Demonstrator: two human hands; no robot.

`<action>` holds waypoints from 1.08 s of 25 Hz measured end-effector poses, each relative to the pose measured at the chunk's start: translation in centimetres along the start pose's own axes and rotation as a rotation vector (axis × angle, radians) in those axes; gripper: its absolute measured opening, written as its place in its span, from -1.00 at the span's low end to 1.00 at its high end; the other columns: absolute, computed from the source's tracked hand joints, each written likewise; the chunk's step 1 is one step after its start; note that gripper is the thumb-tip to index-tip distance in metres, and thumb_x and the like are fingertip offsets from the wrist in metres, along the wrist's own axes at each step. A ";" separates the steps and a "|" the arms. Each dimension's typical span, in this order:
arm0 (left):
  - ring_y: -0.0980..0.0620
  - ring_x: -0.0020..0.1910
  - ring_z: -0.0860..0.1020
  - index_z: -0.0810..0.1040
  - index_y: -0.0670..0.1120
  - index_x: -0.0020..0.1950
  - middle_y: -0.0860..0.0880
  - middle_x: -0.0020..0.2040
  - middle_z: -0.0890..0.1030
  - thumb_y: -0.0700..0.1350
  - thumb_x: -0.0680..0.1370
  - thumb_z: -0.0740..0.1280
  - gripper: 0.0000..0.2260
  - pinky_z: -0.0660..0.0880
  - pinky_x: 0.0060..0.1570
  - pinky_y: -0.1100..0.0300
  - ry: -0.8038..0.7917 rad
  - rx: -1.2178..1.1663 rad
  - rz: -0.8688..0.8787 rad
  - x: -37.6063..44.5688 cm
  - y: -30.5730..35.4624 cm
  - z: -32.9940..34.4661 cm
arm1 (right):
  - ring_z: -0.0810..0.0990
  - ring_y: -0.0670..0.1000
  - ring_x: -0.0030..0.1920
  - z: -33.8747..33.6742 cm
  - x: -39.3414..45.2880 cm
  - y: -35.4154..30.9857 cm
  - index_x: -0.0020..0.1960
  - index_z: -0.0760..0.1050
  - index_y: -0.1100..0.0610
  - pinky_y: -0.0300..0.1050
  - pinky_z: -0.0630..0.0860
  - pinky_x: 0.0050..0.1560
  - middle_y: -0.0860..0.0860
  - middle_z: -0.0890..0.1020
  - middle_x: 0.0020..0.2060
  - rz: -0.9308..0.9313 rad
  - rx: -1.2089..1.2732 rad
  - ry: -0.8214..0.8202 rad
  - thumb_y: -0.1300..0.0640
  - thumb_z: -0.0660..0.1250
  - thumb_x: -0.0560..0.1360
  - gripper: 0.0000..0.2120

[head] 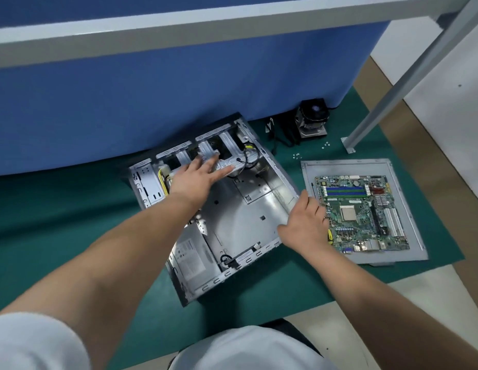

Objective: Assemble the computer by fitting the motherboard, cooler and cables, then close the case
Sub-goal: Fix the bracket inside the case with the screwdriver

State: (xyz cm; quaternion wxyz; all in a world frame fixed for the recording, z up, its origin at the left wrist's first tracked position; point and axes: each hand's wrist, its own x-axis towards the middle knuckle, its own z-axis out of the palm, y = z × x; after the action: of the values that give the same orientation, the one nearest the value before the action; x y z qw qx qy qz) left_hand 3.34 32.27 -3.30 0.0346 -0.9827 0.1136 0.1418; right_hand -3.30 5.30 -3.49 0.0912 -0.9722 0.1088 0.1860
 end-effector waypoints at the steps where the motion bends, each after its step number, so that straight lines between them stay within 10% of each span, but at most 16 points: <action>1: -0.14 0.67 -0.03 -0.24 0.39 0.60 0.07 0.69 -0.17 -0.42 0.55 0.28 0.02 0.10 0.58 -0.10 0.001 0.004 0.001 0.1 0.2 -0.1 | 0.20 0.22 0.42 0.1 0.0 0.0 0.62 -0.15 0.17 0.16 0.25 0.40 0.14 0.19 0.48 0.016 0.008 -0.001 -0.02 0.41 0.42 0.01; 6: -0.14 0.67 -0.01 0.08 0.22 0.66 0.00 0.70 0.00 -0.17 0.59 0.38 -0.25 -0.04 0.62 -0.12 0.214 -0.153 -0.097 -3.5 0.2 1.0 | 0.27 0.19 0.42 -1.3 1.5 0.7 0.60 -0.02 0.09 0.22 0.28 0.32 0.11 0.26 0.43 -0.006 -0.043 -0.054 -0.11 0.35 0.46 -0.13; 10: -0.26 0.64 -0.02 0.02 0.25 0.65 -0.05 0.70 -0.09 -0.07 0.51 0.50 -0.11 0.11 0.55 -0.20 0.352 -0.594 -0.601 -10.7 -0.4 3.9 | 0.49 0.17 0.26 -4.6 6.1 -0.8 0.49 0.25 0.16 0.08 0.50 0.24 0.15 0.46 0.32 -0.220 0.135 -0.115 0.06 0.34 0.55 -0.44; 13: -0.30 0.18 0.57 -0.18 0.18 0.67 -0.27 0.39 0.49 -0.17 0.58 0.38 -0.11 0.57 0.14 -0.15 0.197 -1.000 -0.838 -12.3 -0.3 4.7 | 0.57 0.20 0.05 -5.2 8.5 -3.6 0.42 0.27 0.18 0.06 0.56 0.01 0.18 0.57 0.11 -0.227 0.134 -0.157 0.22 0.22 0.57 -0.57; 17: -0.16 -0.24 0.53 -0.19 0.08 0.69 -0.13 -0.22 0.53 -0.29 0.57 0.24 -0.16 0.47 -0.30 0.01 0.192 -0.948 -0.813 -12.2 -1.1 4.5 | 0.57 0.21 -0.08 -4.4 8.6 -3.9 0.38 0.26 0.21 0.00 0.49 -0.21 0.21 0.55 -0.02 -0.192 0.081 -0.132 0.36 0.12 0.52 -0.57; 27: -0.18 -0.14 0.58 -0.11 0.19 0.68 -0.18 0.10 0.64 -0.21 0.59 0.31 -0.17 0.47 -0.21 0.09 0.036 -0.779 -0.577 -9.0 -7.7 3.4 | 0.58 0.23 -0.11 -0.8 2.6 -2.0 0.16 0.26 0.23 -0.07 0.33 -0.39 0.19 0.54 -0.05 -0.080 0.165 -0.136 0.37 0.16 0.50 -0.75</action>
State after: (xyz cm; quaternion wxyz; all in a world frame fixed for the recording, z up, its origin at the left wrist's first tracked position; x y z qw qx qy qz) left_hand -4.19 41.98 -3.69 -0.2999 -0.9163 -0.2246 0.1412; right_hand -0.21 6.54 -3.48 0.1857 -0.9501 0.0785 0.2379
